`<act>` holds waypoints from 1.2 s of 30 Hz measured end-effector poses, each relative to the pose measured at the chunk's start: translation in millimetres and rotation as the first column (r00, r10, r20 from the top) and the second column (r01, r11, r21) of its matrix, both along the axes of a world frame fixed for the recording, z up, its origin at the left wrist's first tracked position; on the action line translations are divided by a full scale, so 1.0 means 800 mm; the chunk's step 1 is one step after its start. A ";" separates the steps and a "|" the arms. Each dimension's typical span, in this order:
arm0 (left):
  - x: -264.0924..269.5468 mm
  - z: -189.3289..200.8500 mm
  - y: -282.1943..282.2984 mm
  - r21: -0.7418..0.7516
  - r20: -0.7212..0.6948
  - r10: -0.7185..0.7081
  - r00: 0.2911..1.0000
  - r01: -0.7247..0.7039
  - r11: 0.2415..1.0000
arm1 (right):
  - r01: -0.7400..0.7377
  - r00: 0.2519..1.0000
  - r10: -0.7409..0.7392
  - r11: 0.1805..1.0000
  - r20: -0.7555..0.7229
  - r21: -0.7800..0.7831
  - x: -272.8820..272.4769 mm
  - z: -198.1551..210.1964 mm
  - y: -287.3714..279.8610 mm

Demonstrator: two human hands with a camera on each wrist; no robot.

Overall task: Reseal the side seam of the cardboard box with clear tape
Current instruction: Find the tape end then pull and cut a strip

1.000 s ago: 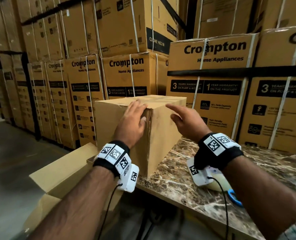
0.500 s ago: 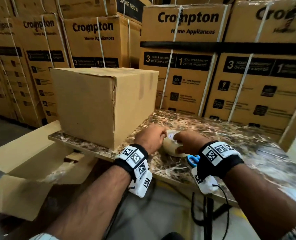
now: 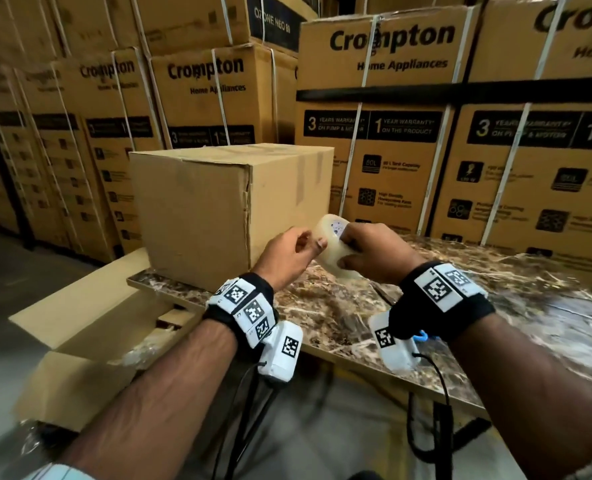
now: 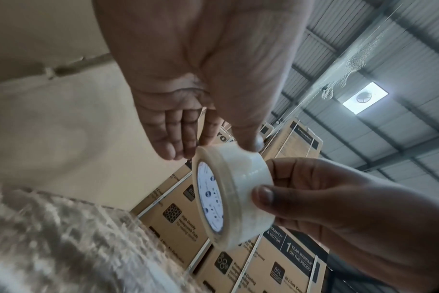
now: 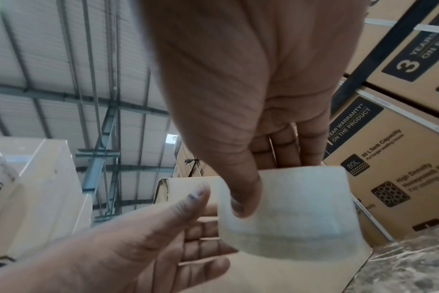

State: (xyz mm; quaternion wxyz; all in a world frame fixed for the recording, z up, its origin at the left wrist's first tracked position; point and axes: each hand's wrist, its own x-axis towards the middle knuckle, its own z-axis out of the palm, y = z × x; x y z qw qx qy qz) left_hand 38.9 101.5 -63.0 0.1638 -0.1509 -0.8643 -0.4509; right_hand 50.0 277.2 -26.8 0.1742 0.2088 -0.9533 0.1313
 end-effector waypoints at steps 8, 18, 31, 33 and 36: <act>-0.001 0.031 -0.022 0.108 -0.037 0.055 0.998 -0.051 0.993 | -0.097 0.995 0.090 0.930 -0.034 -0.354 0.003 -0.021 -0.021; -0.016 0.059 -0.035 0.092 -0.076 0.117 0.990 -0.110 0.990 | -0.150 0.984 0.178 0.839 0.004 -0.524 -0.009 -0.038 -0.030; -0.048 0.083 -0.008 -0.124 -0.093 0.240 0.966 -0.251 0.960 | -0.178 0.984 0.149 0.859 -0.098 -0.480 -0.039 -0.027 -0.002; -0.050 0.084 -0.002 -0.155 -0.083 0.223 0.971 -0.234 0.960 | -0.172 0.984 0.136 0.870 -0.112 -0.461 -0.043 -0.026 0.003; -0.053 0.084 0.003 -0.156 -0.082 0.222 0.972 -0.232 0.960 | -0.158 0.986 0.122 0.889 -0.112 -0.430 -0.047 -0.026 0.010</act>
